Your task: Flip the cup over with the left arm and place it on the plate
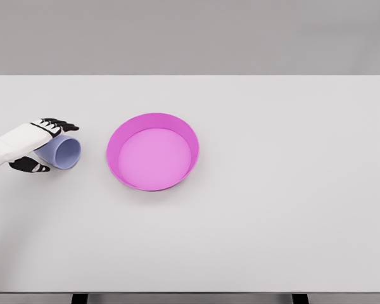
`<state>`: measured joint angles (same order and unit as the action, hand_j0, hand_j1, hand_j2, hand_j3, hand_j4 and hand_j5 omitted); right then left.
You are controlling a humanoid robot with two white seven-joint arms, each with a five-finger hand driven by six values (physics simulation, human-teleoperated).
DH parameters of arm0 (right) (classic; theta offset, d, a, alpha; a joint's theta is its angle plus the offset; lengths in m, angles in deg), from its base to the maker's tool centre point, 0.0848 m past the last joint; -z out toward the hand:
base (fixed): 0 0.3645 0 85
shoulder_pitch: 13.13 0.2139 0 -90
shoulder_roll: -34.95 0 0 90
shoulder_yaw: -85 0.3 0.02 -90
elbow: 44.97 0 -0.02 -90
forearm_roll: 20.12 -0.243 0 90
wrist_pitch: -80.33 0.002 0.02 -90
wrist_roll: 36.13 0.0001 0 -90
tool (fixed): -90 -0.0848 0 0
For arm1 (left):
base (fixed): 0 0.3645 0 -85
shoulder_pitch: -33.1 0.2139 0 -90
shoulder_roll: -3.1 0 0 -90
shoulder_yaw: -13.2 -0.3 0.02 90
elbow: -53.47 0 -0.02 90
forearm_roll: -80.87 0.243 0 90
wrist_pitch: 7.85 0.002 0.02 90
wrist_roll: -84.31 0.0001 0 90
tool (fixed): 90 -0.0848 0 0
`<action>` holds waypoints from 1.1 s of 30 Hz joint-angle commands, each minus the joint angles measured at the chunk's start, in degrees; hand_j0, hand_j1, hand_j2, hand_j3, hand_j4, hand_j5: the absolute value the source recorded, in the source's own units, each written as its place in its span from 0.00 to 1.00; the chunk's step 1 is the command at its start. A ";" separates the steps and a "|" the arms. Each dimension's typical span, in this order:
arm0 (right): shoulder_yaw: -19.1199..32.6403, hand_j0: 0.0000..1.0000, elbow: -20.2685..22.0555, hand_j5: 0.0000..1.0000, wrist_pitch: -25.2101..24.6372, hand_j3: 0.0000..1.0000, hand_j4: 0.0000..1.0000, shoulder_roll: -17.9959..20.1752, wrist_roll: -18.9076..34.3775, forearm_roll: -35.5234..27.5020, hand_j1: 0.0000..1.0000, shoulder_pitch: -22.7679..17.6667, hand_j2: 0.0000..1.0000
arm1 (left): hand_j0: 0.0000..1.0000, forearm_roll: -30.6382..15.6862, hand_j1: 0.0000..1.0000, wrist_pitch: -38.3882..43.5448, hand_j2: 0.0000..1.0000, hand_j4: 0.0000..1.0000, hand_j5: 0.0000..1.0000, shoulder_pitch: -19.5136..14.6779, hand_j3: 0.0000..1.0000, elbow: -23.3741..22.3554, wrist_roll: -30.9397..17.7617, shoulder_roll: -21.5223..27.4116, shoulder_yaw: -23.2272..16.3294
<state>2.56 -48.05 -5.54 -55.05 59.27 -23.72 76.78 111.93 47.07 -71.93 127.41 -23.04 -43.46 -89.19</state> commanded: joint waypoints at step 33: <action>0.00 1.00 0.00 1.00 0.00 1.00 1.00 0.00 -0.04 0.00 1.00 0.00 1.00 | 0.74 -6.80 0.74 0.08 0.74 0.74 0.74 -0.09 0.74 -0.11 0.56 -0.46 -0.89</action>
<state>2.56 -48.05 -5.54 -55.05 59.25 -23.72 76.78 107.41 47.07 -72.11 127.34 -22.57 -43.98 -90.12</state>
